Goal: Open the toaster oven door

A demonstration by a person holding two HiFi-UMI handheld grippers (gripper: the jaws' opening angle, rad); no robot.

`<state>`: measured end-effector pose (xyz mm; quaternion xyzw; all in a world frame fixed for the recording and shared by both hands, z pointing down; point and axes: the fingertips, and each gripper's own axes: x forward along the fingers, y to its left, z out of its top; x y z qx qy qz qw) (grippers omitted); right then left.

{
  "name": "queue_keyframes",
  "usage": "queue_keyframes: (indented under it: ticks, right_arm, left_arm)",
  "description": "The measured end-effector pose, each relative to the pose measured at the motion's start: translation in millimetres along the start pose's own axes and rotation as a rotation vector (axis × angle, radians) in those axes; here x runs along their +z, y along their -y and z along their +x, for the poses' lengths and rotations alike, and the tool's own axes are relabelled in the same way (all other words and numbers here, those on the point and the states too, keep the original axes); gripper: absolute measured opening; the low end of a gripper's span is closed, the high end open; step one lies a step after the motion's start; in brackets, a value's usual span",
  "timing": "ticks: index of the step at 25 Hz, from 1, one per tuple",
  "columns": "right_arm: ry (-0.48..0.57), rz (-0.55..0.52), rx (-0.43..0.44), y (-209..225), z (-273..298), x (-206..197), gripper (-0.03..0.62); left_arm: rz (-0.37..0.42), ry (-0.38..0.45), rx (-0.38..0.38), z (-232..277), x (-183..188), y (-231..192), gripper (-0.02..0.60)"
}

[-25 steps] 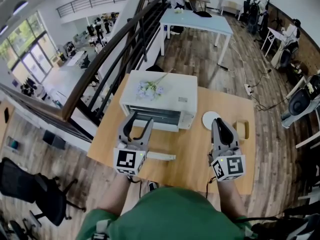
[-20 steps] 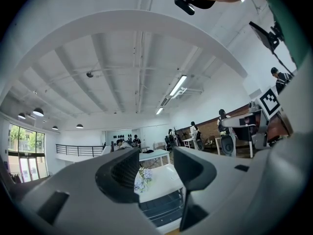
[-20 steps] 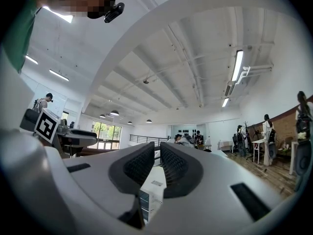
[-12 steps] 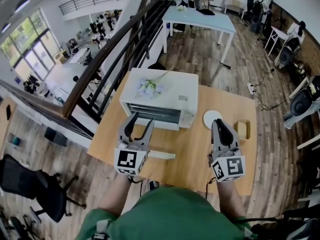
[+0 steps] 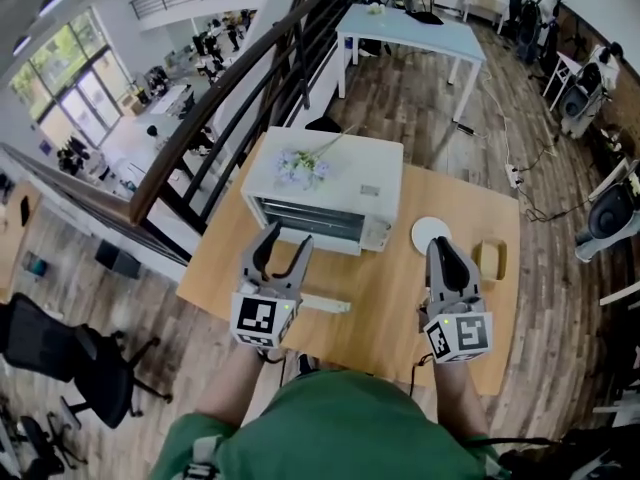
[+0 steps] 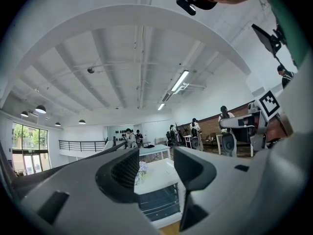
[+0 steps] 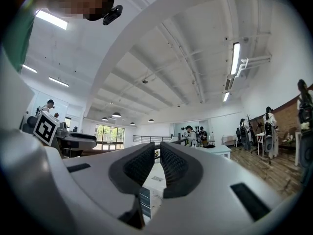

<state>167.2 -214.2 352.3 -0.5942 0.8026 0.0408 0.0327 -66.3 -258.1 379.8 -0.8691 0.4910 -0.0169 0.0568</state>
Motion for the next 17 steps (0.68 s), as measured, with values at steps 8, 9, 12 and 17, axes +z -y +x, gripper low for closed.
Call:
queue_keyframes:
  ticks: [8, 9, 12, 17]
  right_arm:
    - [-0.01, 0.034, 0.035, 12, 9, -11, 0.053]
    - [-0.011, 0.038, 0.043, 12, 11, -13, 0.053]
    - [-0.014, 0.046, 0.068, 12, 16, -17, 0.054]
    - [-0.023, 0.055, 0.102, 12, 23, -23, 0.052]
  left_arm:
    - [0.003, -0.032, 0.035, 2, -6, 6, 0.229]
    - [0.005, -0.036, 0.044, 1, -7, 6, 0.229]
    - [0.02, -0.046, 0.066, -1, -9, 4, 0.229]
    - [-0.015, -0.069, 0.102, -2, -17, 0, 0.229]
